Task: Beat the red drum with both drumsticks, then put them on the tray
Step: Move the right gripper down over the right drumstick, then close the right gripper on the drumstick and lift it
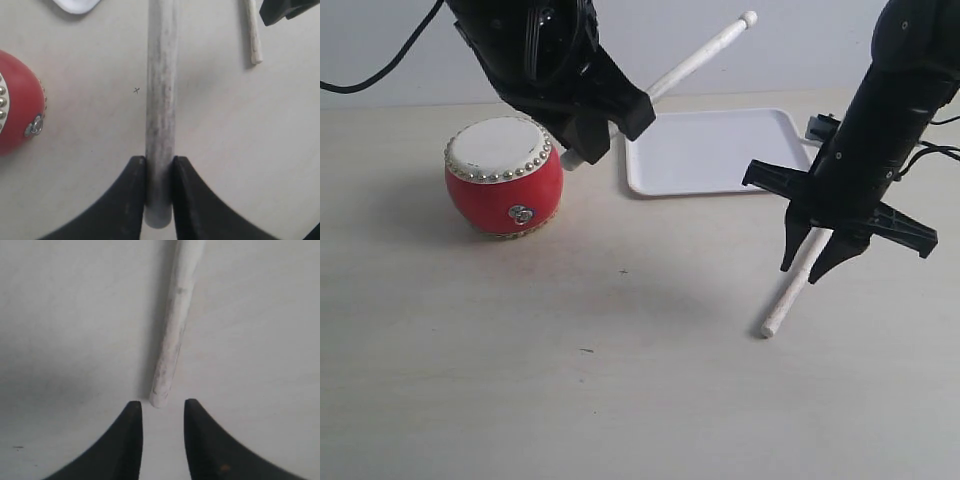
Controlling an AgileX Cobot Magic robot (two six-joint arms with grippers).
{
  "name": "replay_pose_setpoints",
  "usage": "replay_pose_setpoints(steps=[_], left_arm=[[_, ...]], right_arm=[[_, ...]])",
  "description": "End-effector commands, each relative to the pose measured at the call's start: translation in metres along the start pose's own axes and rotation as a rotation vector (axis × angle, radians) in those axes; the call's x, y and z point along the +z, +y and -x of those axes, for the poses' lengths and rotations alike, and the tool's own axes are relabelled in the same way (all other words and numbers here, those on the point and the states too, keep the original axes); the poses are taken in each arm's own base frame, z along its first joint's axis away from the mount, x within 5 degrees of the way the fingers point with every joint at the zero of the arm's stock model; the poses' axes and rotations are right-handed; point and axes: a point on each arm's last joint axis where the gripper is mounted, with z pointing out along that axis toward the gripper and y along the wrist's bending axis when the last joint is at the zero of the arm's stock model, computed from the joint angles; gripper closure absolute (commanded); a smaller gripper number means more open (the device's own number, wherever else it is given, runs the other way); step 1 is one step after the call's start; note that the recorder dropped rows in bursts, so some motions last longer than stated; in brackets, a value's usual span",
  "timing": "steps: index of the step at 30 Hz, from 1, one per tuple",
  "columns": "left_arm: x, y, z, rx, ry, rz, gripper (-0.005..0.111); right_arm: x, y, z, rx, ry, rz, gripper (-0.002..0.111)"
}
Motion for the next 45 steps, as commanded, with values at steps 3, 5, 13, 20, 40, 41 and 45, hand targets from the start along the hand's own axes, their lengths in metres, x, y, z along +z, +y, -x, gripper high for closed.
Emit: replay_pose_setpoints(steps=[3, 5, 13, 20, 40, 41, 45], left_arm=[[-0.004, -0.002, -0.001, 0.006, -0.007, 0.003, 0.107], [-0.004, -0.002, -0.001, 0.006, -0.007, 0.003, 0.107], [-0.004, -0.002, -0.001, 0.006, -0.007, 0.003, 0.107], [-0.004, -0.002, -0.001, 0.006, -0.007, 0.003, 0.107], [-0.004, -0.002, -0.001, 0.006, -0.007, 0.003, 0.107], [-0.004, -0.002, -0.001, 0.006, -0.007, 0.003, 0.107], [-0.004, -0.002, -0.001, 0.006, -0.007, 0.003, 0.107]], right_arm=[[-0.002, 0.000, 0.004, 0.080, -0.096, -0.019, 0.079], [-0.002, -0.003, 0.005, 0.081, -0.110, -0.048, 0.079], [0.016, 0.007, -0.011, 0.067, -0.122, -0.049, 0.079], [0.023, 0.015, -0.014, 0.084, -0.129, -0.036, 0.079], [0.055, 0.010, -0.005, 0.085, -0.072, -0.121, 0.079], [0.060, 0.008, -0.004, 0.074, -0.066, -0.137, 0.079], [0.069, 0.003, -0.005, 0.076, -0.061, -0.151, 0.079]])
